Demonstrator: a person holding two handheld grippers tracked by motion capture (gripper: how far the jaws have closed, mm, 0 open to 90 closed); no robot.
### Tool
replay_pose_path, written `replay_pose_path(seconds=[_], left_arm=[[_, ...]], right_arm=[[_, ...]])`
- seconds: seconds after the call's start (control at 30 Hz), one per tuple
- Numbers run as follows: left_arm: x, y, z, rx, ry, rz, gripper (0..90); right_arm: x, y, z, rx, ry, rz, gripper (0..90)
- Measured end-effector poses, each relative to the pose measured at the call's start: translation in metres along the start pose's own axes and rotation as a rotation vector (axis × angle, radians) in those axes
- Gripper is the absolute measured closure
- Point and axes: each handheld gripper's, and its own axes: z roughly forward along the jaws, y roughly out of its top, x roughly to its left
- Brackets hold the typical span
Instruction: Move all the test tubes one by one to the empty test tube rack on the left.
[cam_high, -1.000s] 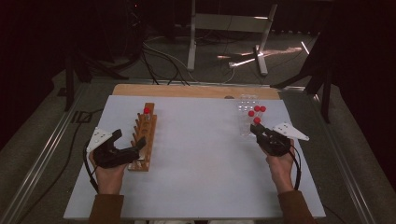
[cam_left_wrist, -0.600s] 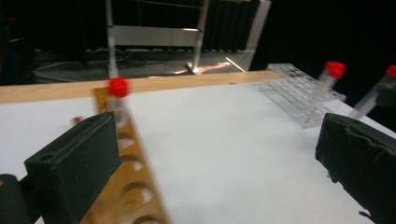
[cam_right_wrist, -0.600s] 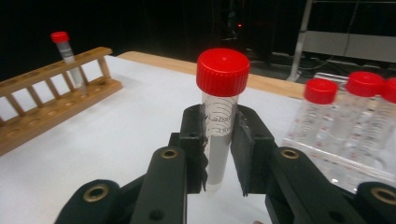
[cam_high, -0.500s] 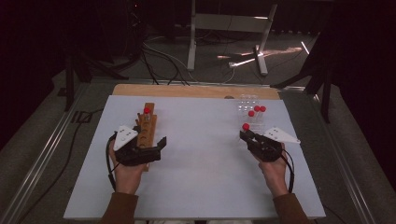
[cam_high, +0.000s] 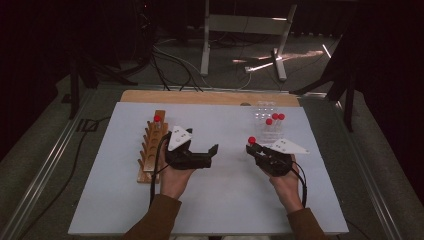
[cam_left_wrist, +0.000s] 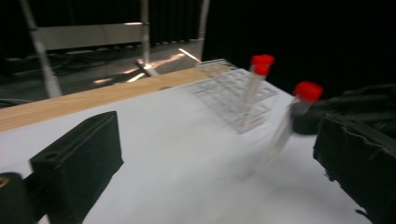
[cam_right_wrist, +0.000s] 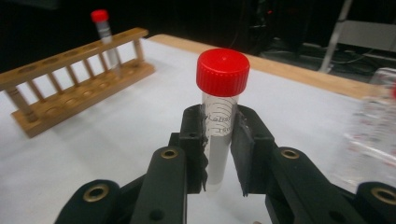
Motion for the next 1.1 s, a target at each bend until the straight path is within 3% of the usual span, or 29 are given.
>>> replay_pose_path(seconds=[0.37, 0.5, 0.6, 0.7, 0.9, 1.1], left_arm=[[-0.028, 0.002, 0.033, 0.065, -0.081, 0.049, 9.3], [-0.033, 0.001, 0.043, 0.091, -0.095, 0.058, 18.3], [-0.035, -0.001, 0.047, 0.084, -0.135, 0.076, 43.6], [-0.036, -0.003, 0.051, 0.107, -0.153, 0.076, 55.9], [-0.038, -0.006, 0.056, 0.147, -0.144, 0.091, 69.1], [-0.037, -0.003, 0.054, 0.137, -0.134, 0.071, 70.9]], right_arm=[[0.026, 0.000, 0.014, 0.046, 0.067, -0.051, 74.5], [0.031, -0.001, 0.017, 0.060, 0.093, -0.066, 74.5], [0.033, -0.002, 0.018, 0.065, 0.104, -0.072, 74.5], [0.034, -0.002, 0.019, 0.068, 0.114, -0.070, 74.5], [0.036, -0.002, 0.020, 0.071, 0.123, -0.076, 74.5], [0.035, -0.001, 0.019, 0.055, 0.127, -0.069, 71.4]])
